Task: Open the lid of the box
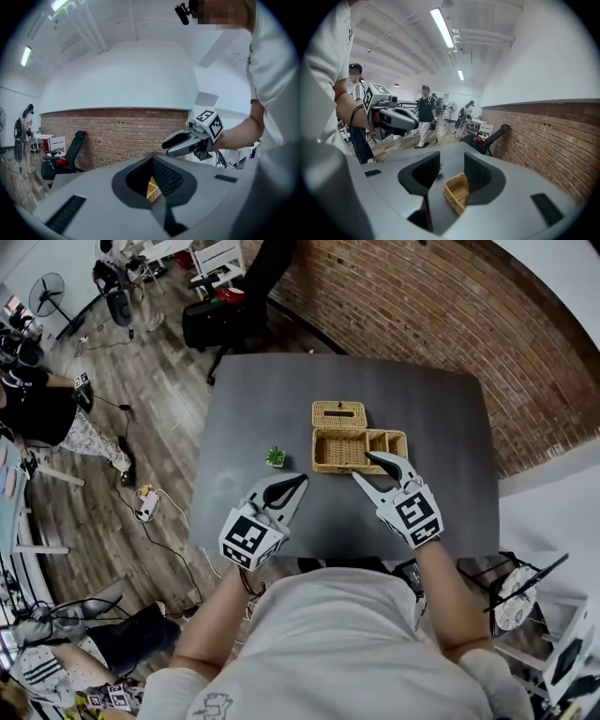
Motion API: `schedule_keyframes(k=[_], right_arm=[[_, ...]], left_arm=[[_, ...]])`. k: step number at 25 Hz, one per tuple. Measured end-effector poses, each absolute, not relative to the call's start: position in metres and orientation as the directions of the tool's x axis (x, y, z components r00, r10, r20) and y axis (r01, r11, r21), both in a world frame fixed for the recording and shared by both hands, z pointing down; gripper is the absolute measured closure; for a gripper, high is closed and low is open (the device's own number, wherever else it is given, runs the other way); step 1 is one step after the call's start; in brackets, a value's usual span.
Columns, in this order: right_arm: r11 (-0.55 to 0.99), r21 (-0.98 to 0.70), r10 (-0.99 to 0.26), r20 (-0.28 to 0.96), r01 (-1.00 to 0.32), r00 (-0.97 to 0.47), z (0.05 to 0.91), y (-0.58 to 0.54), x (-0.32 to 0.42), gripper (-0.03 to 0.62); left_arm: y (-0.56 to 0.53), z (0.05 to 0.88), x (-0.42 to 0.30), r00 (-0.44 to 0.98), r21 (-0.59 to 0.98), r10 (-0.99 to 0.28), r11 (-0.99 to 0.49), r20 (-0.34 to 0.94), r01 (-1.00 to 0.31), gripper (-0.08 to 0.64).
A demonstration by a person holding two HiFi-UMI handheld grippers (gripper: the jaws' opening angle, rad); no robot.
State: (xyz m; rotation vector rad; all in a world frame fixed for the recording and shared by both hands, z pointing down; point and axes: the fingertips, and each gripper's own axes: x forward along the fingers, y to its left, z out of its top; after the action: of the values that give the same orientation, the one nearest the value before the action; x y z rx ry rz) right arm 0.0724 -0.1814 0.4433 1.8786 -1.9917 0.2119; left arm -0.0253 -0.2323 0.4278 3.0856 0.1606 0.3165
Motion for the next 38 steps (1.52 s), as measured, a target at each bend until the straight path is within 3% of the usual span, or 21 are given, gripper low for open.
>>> schedule_keyframes(k=[8,27,38], right_arm=[[0.065,0.155,-0.955,0.297,-0.986,-0.016,0.42,-0.152,0.062,0.447],[0.291,0.21,-0.939,0.25,-0.933,-0.237,0.384,-0.046,0.036,0.539],[0.299,0.184,-0.948,0.174,-0.936,-0.268,0.379,0.029,0.025,0.586]], left_arm=[[-0.209,0.403,-0.021,0.981,0.034,0.106,-0.994,0.159,0.102,0.549],[-0.1,0.388,-0.017,0.99,0.05,-0.077,-0.995,0.121,-0.084,0.549],[-0.016,0.388,-0.029,0.985,0.025,-0.103,-0.994,0.138,-0.107,0.549]])
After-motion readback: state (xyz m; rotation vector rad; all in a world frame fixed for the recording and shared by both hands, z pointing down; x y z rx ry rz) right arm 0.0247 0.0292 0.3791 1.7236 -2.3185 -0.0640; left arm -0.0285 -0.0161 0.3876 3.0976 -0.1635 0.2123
